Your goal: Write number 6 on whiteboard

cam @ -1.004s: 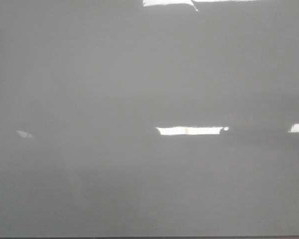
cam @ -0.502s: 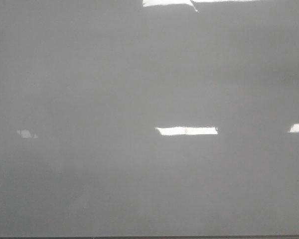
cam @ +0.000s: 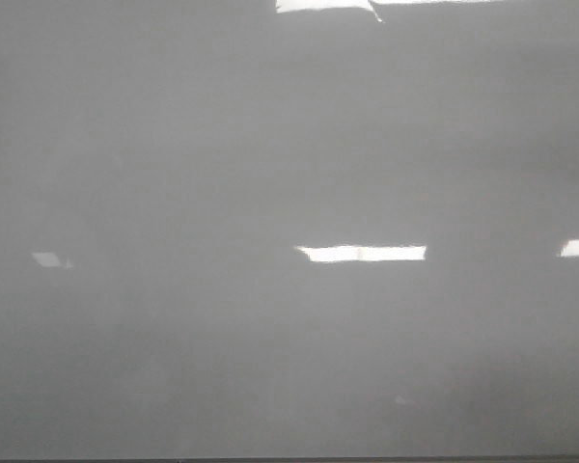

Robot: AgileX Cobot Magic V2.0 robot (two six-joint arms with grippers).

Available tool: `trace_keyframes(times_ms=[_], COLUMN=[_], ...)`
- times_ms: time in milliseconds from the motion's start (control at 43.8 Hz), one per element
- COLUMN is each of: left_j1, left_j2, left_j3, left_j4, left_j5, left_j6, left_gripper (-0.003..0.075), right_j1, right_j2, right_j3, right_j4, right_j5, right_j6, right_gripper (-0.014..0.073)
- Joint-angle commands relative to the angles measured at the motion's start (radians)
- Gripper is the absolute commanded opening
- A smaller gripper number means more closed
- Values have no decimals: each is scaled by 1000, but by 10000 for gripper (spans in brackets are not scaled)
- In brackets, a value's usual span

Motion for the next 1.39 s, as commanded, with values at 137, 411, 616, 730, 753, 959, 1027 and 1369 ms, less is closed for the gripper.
trace_keyframes(times_ms=[137,411,616,730,753,959,1027,1369], left_j1=[-7,-7,-5,-5,-5,-5,-5,-5], left_j2=[48,92,173,250,267,413,465,681], left_j3=[-19,-19,-23,-24,-24,-25,-25,-25], left_j4=[-8,-8,-5,-8,-8,-12,-25,-82], left_j5=[-42,-43,-45,-47,-50,-158,-220,-495], left_j6=[-5,-5,-6,-16,-16,-34,-34,-34], left_gripper=[109,514,514,514,514,514,514,513], right_j1=[15,106,113,113,113,113,113,113], right_j2=[38,38,38,38,38,38,38,38], right_j3=[-24,-25,-25,-25,-25,-25,-25,-25], right_j4=[-8,-7,-2,-2,-2,-2,-2,-2], right_j5=[-28,-14,-6,-4,-3,2,2,4], right_j6=[-62,-67,-65,-65,-65,-65,-65,-65], right_gripper=[141,622,632,632,632,632,632,632])
